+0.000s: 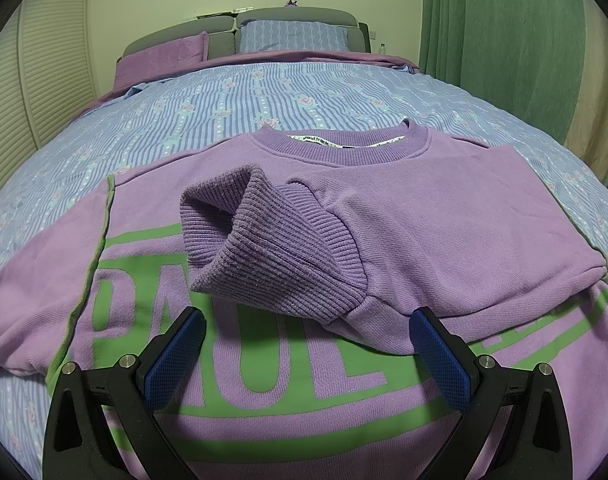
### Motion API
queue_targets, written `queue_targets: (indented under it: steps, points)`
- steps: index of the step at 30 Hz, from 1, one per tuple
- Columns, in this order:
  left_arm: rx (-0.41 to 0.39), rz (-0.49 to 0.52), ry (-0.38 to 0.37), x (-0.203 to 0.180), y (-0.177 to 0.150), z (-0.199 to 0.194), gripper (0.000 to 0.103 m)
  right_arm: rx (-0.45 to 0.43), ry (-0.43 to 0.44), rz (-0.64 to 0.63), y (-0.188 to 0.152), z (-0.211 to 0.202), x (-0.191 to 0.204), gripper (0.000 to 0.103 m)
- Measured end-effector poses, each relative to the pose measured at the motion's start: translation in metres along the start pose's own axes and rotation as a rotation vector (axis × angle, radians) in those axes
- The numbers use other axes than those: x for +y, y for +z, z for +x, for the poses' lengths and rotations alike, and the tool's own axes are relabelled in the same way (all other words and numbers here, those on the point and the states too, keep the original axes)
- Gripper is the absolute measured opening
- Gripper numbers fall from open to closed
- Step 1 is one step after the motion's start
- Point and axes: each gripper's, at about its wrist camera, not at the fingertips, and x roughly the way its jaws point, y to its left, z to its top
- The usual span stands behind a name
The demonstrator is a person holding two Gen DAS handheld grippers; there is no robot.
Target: Fold small clothes
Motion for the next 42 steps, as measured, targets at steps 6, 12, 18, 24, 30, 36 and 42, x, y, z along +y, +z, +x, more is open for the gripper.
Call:
queue_targets:
  steps: [6,12,18,24,30,36,42]
  points:
    - [0.350,-0.149,-0.104,0.017,0.025,0.025,0.103,0.000,-0.001,-0.001,0.000,0.000,0.000,0.103]
    - [0.967,-0.421,-0.394,0.032,0.022,0.055,0.103,0.002,-0.003,-0.003,0.000,0.000,0.000,0.103]
    - [0.826,-0.497,-0.681,0.001,-0.001,0.021,0.103,0.002,-0.002,-0.002,0.000,0.000,0.000,0.103]
    - [0.936,-0.609,-0.870,-0.026,-0.036,0.050,0.103,0.003,0.003,0.002,0.000,-0.001,0.000,0.103]
    - [0.877,-0.644,-0.909,-0.014,-0.022,0.054,0.103,0.002,0.000,-0.002,-0.001,-0.002,0.002,0.103]
    - [0.795,-0.445,-0.628,0.005,0.017,0.026,0.103,0.003,0.000,-0.002,-0.001,-0.002,0.002,0.103]
    - [0.461,-0.342,-0.202,0.034,0.068,-0.009,0.103,0.002,-0.001,-0.002,-0.001,-0.002,0.002,0.103]
